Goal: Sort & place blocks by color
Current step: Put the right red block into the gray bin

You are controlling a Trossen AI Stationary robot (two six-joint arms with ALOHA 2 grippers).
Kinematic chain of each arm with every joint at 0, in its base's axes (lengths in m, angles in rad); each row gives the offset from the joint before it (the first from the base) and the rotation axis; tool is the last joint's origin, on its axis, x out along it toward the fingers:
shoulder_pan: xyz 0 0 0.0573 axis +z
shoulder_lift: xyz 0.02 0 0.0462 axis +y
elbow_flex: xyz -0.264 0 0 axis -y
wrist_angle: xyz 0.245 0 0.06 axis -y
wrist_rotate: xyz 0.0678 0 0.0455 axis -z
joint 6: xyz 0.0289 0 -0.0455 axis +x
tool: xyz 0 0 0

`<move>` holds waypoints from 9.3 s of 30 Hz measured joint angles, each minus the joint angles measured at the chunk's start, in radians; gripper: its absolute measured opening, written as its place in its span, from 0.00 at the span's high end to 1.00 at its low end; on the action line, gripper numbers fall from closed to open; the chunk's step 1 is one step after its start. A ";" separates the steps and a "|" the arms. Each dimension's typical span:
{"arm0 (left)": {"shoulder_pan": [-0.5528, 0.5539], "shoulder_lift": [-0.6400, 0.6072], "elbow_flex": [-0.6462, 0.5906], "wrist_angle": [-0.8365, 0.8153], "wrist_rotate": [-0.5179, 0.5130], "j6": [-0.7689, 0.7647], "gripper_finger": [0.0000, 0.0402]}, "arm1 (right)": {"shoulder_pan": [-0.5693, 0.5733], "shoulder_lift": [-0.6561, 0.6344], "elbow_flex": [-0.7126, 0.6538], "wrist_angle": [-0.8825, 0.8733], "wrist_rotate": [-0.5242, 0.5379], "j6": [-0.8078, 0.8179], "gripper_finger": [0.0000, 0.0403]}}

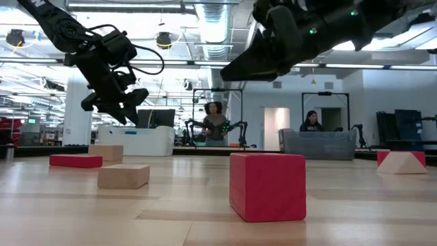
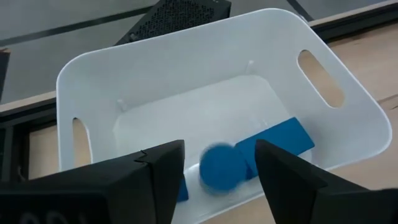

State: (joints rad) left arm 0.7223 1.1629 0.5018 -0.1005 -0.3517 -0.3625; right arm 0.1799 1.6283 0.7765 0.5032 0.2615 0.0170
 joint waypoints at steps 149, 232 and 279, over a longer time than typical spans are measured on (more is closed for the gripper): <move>-0.781 0.554 0.071 1.143 0.394 0.527 0.30 | -0.007 -0.069 -0.140 0.163 -0.018 -0.119 0.89; -1.151 -0.245 0.139 -0.124 -0.257 0.154 0.77 | -0.124 -0.068 -0.142 0.006 0.185 0.169 0.65; -1.487 0.005 0.209 -0.340 -0.196 -0.551 0.77 | -0.082 -0.068 -0.142 0.067 0.104 0.183 0.67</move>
State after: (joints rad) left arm -0.7644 1.1677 0.7109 -0.4401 -0.5478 -0.9131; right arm 0.0977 1.5608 0.6346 0.5702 0.3655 0.2000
